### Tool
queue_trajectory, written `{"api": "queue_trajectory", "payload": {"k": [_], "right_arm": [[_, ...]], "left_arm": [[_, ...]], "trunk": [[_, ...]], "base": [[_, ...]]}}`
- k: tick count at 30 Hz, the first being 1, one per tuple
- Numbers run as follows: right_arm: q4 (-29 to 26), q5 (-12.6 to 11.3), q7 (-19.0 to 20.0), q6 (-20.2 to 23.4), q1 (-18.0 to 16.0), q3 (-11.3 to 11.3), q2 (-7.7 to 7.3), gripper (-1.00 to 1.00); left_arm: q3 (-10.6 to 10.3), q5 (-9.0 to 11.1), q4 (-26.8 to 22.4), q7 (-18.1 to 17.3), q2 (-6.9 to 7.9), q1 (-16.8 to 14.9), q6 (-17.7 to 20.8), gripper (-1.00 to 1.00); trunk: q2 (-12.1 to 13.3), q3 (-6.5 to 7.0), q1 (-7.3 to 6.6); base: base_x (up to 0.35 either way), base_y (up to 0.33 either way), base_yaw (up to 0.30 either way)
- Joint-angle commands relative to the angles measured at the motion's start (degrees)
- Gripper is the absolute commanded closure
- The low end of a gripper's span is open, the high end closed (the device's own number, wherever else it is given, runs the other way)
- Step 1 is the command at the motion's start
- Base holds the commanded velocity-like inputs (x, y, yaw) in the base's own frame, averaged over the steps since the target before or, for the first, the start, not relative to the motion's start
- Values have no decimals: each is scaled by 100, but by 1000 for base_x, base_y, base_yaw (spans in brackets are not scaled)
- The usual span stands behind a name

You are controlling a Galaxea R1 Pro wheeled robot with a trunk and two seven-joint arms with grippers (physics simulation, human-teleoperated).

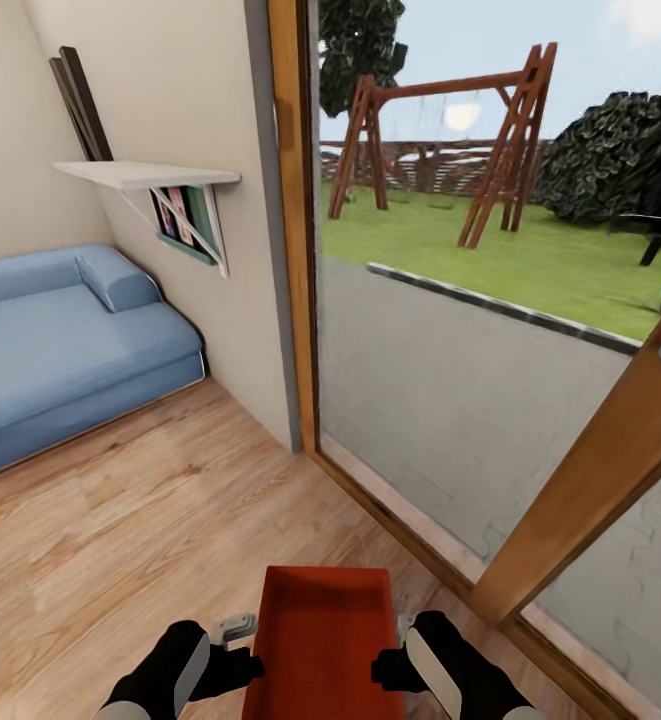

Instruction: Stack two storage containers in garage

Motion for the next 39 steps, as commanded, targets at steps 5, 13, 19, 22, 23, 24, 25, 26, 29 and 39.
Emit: {"api": "queue_trajectory", "payload": {"k": [5,13,19,22,23,24,25,26,29,39], "right_arm": [[-16,-59,-54,11,-4,23,-5,-100],[-52,-52,-56,10,-3,-16,-27,-100],[-59,-46,-69,18,-4,-28,-42,-100],[-55,-50,-63,16,-4,-22,-39,-100],[-49,-50,-60,14,-1,-22,-35,-100],[-41,-51,-57,13,-3,-21,-32,-100],[-38,-51,-55,12,-3,-21,-31,-100],[-37,-51,-51,12,-4,-20,-34,-100],[-34,-52,-47,12,-4,-14,-37,-100],[-52,-52,-46,11,-4,-12,-46,-100]], "left_arm": [[36,-12,-10,-19,-5,-2,33,-100],[36,-17,-10,-19,-5,-9,33,-100],[36,-19,-10,-19,-5,-7,33,-100],[36,-20,-10,-19,-5,-10,33,-100],[36,-21,-10,-19,-5,-10,33,-100],[34,-23,-10,-19,-5,-7,33,-100],[31,-24,-10,-19,-5,-5,33,-100],[30,-25,-10,-19,-5,-4,33,-100],[28,-26,-10,-19,-5,-2,33,-100],[27,-26,-10,-19,-5,-2,33,-100]], "trunk": [[-205,-95,110],[-526,-239,286],[-766,-347,418],[-887,-401,484],[-927,-419,506],[-967,-437,528],[-1007,-454,550],[-1047,-472,572],[-1168,-526,637],[-1569,-706,857]], "base": [[0,0,0],[0,0,0],[0,0,0],[0,0,0],[0,0,0],[0,0,0],[0,0,0],[0,0,0],[0,0,0],[0,0,0]]}}
